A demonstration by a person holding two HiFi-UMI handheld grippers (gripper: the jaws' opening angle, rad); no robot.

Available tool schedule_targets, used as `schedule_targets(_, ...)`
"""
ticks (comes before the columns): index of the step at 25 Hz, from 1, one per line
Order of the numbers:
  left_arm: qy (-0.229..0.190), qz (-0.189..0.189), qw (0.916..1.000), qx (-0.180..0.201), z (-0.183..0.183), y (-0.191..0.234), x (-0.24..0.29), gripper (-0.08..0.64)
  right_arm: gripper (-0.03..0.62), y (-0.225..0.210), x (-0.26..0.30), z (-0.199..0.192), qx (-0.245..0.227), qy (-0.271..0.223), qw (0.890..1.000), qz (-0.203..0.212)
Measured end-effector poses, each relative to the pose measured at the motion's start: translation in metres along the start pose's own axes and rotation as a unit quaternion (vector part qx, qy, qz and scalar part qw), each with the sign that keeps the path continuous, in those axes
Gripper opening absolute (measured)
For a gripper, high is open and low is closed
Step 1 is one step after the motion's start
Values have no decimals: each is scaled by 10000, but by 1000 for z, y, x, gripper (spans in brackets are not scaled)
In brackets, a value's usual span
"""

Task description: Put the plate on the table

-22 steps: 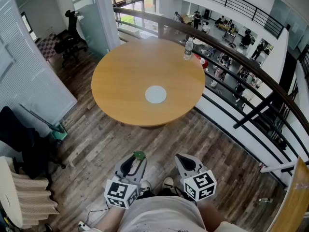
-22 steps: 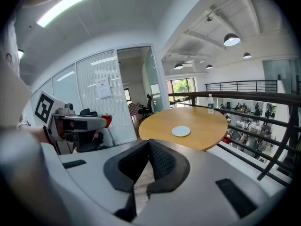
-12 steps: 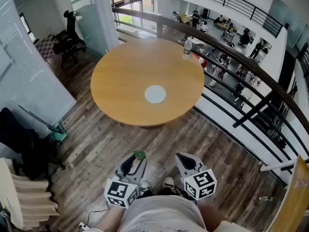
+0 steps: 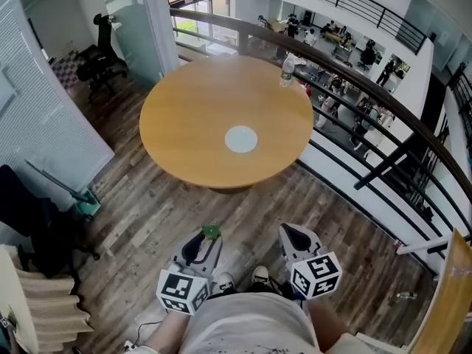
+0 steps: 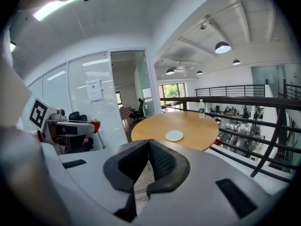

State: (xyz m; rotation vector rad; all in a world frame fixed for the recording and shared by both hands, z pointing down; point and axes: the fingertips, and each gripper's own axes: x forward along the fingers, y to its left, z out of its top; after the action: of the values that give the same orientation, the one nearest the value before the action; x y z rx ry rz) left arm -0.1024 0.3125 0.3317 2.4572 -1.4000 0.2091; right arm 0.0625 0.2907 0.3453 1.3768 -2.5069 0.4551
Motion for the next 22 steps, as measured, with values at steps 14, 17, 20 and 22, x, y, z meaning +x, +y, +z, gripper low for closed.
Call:
schedule_targets(14,153,-590,9981,64,-13,18,-13,153,25,38,12,-15,123,21,9997,-211)
schedule_targets(17,170,-588,9981,38,-14,24,-4,153,25,33,20,-14,141,14,9997,-197)
schedule_targets(20,202,-576,9981,44,-12,31,10,153,25,24,35,-14,177,44,9997,-147)
schedule_targets(22,235,-564,9981,35,-9,40,23,153,25,17,50,-11,212,55,9997,-115)
